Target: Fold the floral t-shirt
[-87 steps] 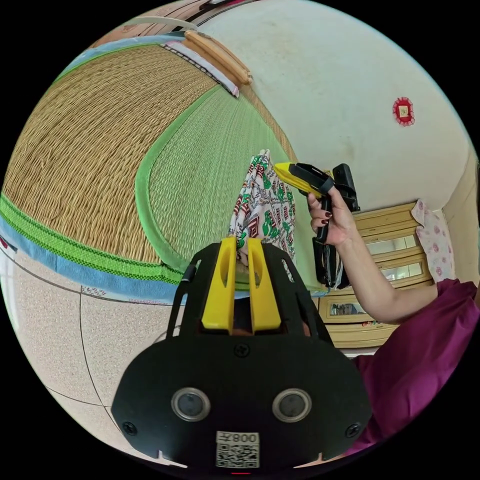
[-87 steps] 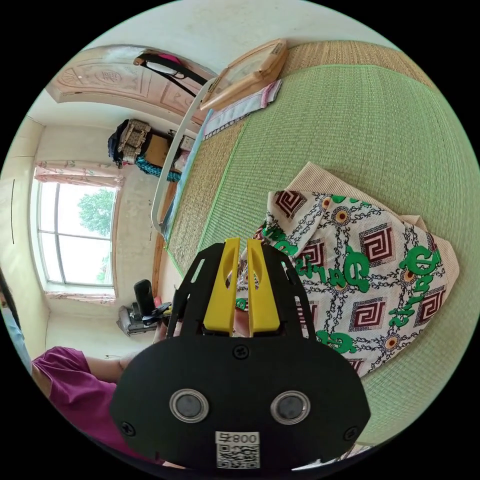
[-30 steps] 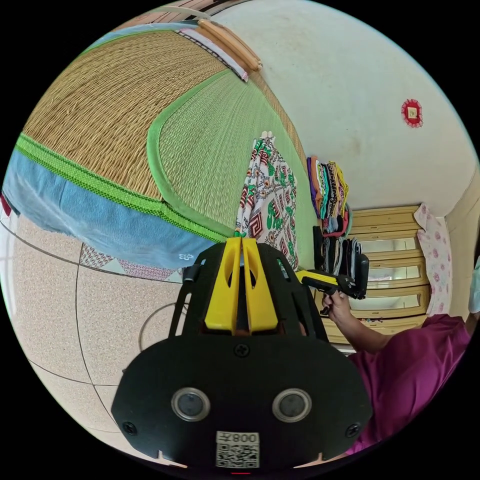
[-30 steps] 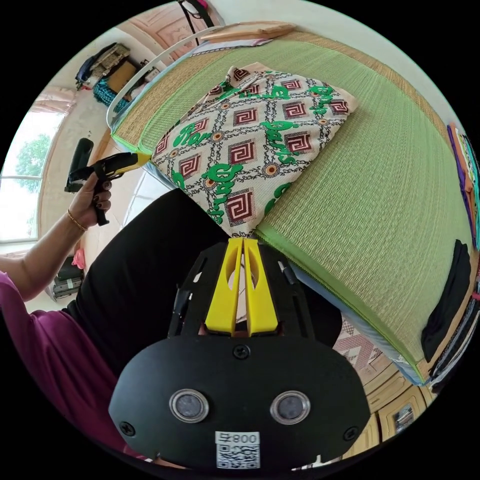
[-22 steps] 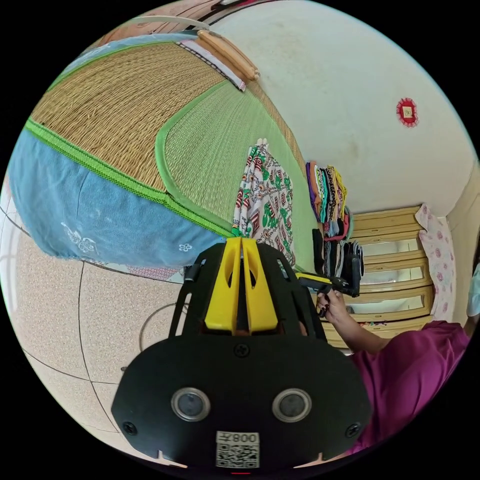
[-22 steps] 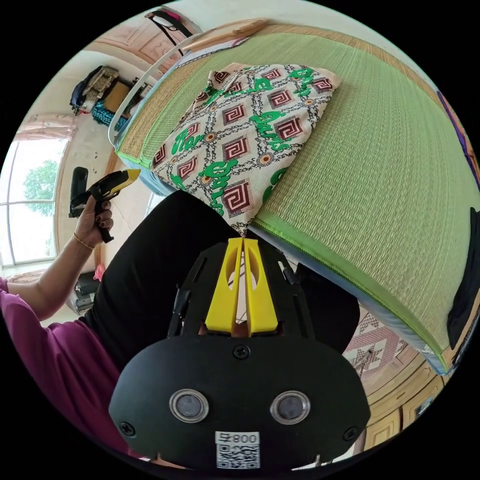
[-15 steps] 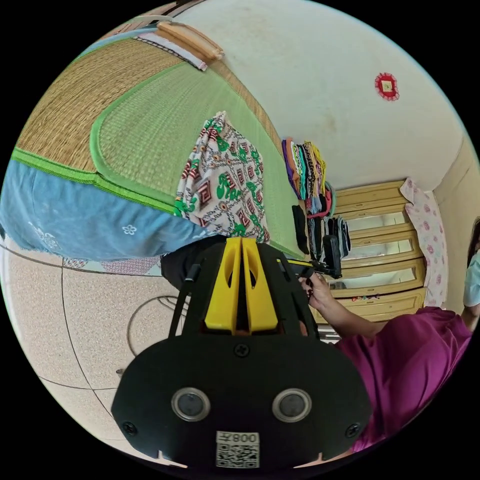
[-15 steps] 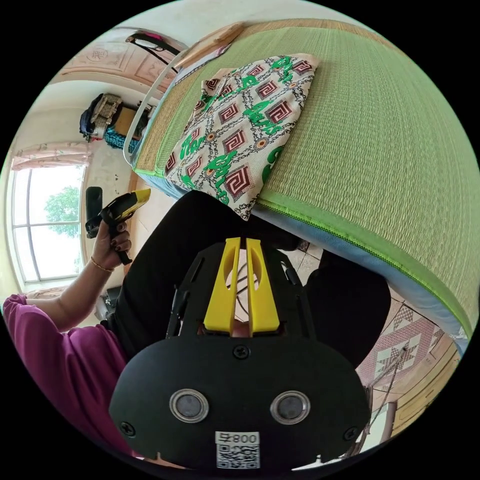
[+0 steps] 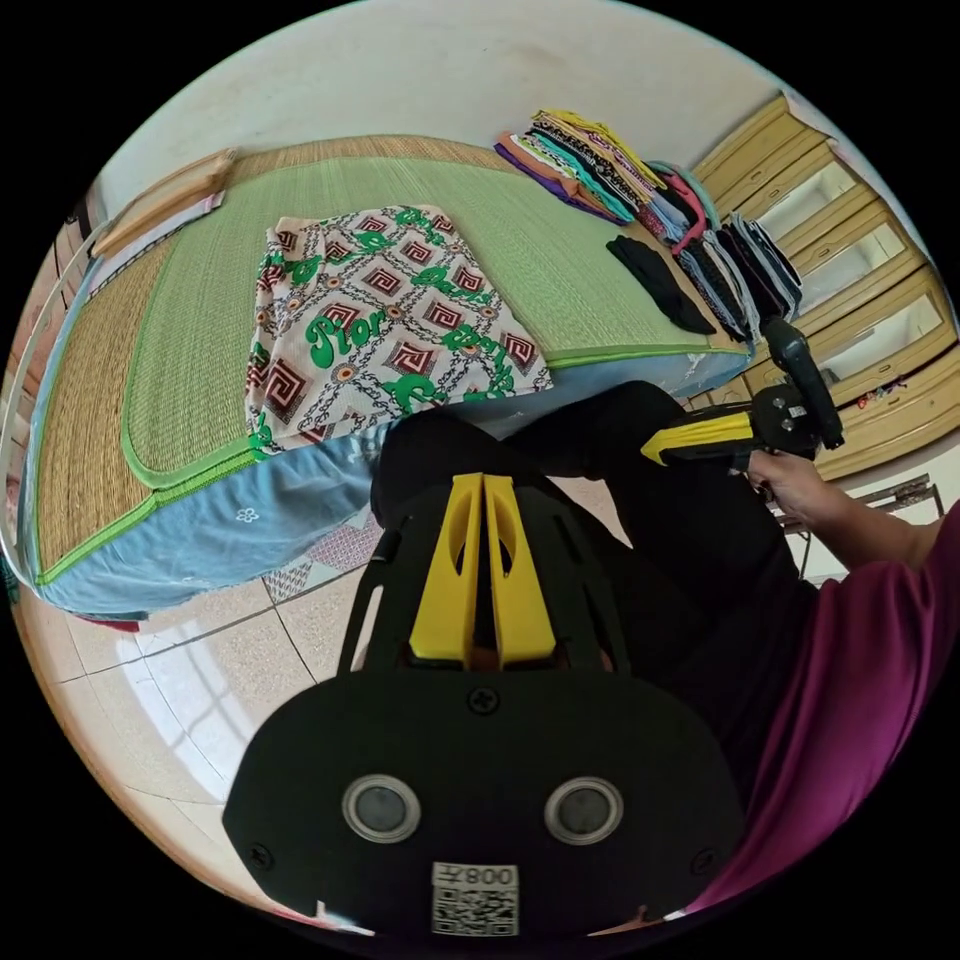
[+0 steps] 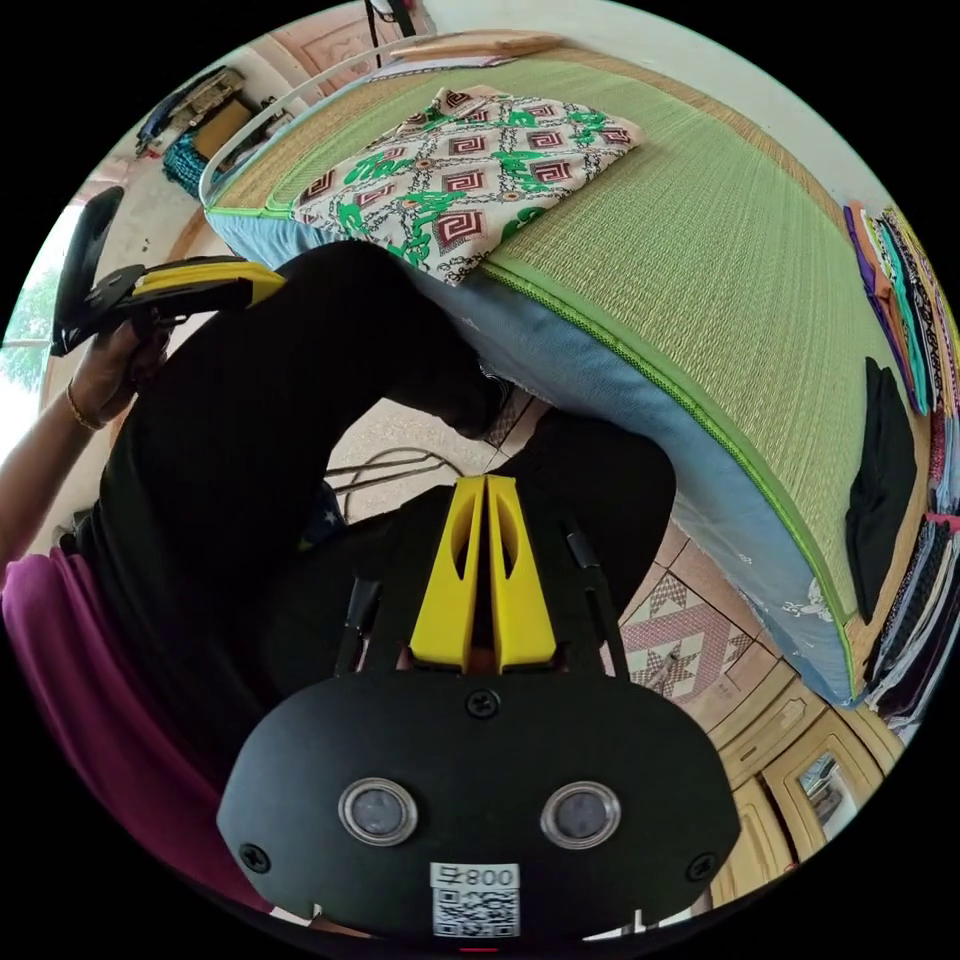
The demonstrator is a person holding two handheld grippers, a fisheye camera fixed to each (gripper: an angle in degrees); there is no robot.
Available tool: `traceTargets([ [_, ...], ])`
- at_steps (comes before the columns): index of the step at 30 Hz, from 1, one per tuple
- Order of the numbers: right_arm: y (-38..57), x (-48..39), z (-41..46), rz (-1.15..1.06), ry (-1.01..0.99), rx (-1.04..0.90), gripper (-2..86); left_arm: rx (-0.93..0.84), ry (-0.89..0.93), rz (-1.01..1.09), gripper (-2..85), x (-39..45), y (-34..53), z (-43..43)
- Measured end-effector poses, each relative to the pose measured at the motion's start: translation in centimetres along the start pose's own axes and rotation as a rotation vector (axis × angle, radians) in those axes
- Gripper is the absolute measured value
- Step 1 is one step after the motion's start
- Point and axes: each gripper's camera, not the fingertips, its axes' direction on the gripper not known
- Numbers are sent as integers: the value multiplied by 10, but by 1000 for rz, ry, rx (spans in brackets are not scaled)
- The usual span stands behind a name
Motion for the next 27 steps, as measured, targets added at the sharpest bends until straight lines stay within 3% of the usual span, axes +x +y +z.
traceTargets([
  [4, -1, 19, 6, 27, -89, -20, 8, -4, 25, -10, 1, 10, -1, 14],
  [9, -13, 79, -4, 160, -486, 173, 45, -31, 126, -39, 3, 8, -9, 31],
  [27, -25, 176, 105, 397, -975, 263, 73, -58, 38, 111, 44, 36, -4, 74],
])
